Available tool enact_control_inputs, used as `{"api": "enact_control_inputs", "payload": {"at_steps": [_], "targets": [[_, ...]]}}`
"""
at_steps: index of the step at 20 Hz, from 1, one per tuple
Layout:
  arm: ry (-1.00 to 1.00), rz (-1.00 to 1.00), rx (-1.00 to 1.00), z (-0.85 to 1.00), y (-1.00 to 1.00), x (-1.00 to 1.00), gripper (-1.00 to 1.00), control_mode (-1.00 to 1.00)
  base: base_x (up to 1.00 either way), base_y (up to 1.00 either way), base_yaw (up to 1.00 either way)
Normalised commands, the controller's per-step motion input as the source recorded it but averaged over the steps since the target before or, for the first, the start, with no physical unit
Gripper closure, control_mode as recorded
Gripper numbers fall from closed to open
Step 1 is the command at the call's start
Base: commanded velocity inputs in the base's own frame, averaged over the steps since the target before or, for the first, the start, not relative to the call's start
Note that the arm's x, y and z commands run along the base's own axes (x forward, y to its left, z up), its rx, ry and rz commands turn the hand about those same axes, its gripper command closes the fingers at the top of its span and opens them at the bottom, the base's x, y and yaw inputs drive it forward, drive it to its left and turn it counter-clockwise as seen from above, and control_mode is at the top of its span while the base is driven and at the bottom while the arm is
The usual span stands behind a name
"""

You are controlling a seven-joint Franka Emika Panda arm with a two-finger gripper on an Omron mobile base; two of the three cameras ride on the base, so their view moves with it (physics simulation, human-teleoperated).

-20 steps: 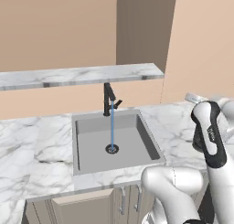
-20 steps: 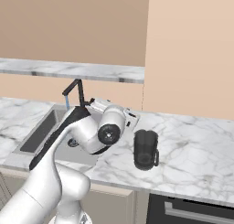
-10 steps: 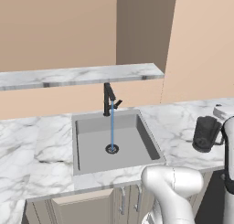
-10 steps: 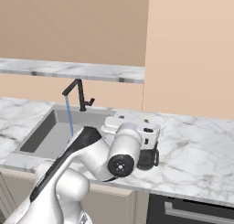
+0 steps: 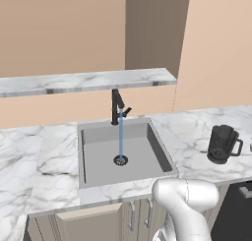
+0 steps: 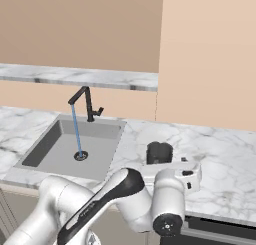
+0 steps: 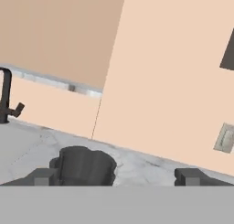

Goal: Turn on the sink faucet and place the jug under the water for a few seconds to fill it up.

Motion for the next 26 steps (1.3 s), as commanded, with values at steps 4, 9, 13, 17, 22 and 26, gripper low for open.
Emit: {"api": "enact_control_inputs", "payload": {"at_steps": [4,9,13,17,22,26], "targets": [[0.1,0.15,-0.26,-0.84,-0.27,0.02,-1.0,-1.0,0.0,0.0,0.0],[0.01,0.04,0.0,-0.09,0.0,0.09,-1.0,-1.0,0.0,0.0,0.0],[0.0,0.0,0.0,-0.01,0.0,0.09,-1.0,-1.0,0.0,0.0,0.0],[0.0,0.0,0.01,-0.06,-0.14,0.01,-1.0,-1.0,0.0,0.0,0.0],[0.0,0.0,0.02,-0.06,-0.25,0.0,-1.0,-1.0,0.0,0.0,0.0],[0.0,0.02,0.0,-0.09,0.0,0.14,-1.0,-1.0,0.0,0.0,0.0]]}}
